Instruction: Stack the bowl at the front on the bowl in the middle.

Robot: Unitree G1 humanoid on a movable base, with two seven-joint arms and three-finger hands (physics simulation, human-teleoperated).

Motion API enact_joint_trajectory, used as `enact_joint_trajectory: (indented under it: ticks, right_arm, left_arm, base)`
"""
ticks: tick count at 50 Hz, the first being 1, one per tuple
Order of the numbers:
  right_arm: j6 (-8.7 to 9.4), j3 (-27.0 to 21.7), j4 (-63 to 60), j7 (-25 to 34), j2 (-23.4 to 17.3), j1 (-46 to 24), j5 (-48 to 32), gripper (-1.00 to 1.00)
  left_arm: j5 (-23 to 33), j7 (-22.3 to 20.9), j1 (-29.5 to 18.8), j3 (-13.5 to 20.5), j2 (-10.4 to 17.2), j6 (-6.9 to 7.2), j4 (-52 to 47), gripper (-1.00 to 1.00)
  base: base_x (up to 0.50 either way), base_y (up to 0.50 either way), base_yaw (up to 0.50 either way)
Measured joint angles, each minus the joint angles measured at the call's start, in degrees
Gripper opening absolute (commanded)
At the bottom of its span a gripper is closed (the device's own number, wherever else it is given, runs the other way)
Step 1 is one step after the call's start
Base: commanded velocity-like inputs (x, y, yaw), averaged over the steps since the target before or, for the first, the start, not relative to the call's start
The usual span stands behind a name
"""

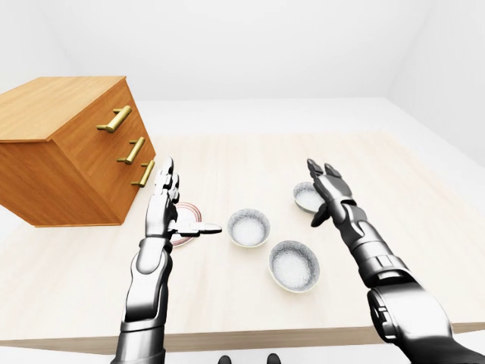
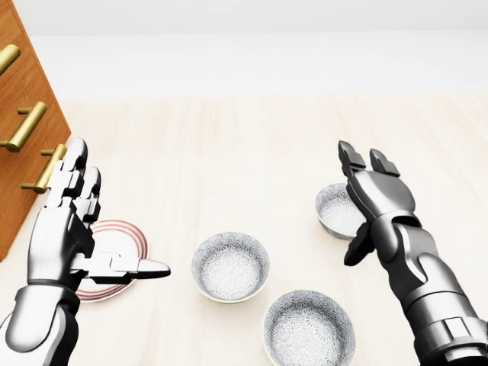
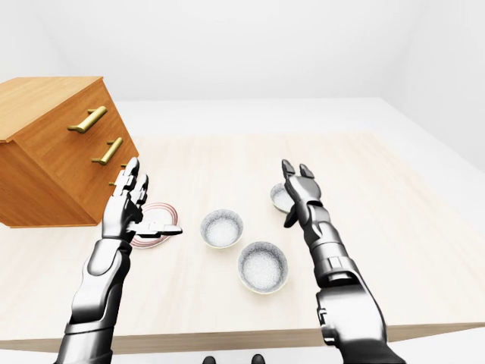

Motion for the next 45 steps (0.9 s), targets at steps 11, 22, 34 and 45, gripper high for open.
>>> enact_joint_trajectory:
  ticks: [11,22,34,45]
  right_arm:
    - [0.00,2.5,11.8,-6.3,-1.2,-4.1,-8.7,1.00]
    - [0.00,3.6,17.5,-9.3,-0.7,-5.7,-13.4,1.00]
    - [0.00,4.2,20.3,-10.3,0.6,-7.1,-15.9,1.00]
    - [0.00,4.3,21.7,-10.1,1.6,-8.0,-16.7,1.00]
  left_arm:
    - [0.1,0.0,-0.2,-0.2,0.0,0.00,1.0,1.00]
    - [0.1,0.0,-0.5,-0.2,0.0,0.00,2.1,1.00]
    - [0.1,0.0,-0.5,-0.3,0.0,0.00,2.6,1.00]
    - [0.0,0.0,-0.6,-0.2,0.0,0.00,3.1,1.00]
  base:
    - [0.00,0.00,0.00]
    - [0.00,0.00,0.00]
    - [0.00,0.00,0.00]
    - [0.00,0.00,0.00]
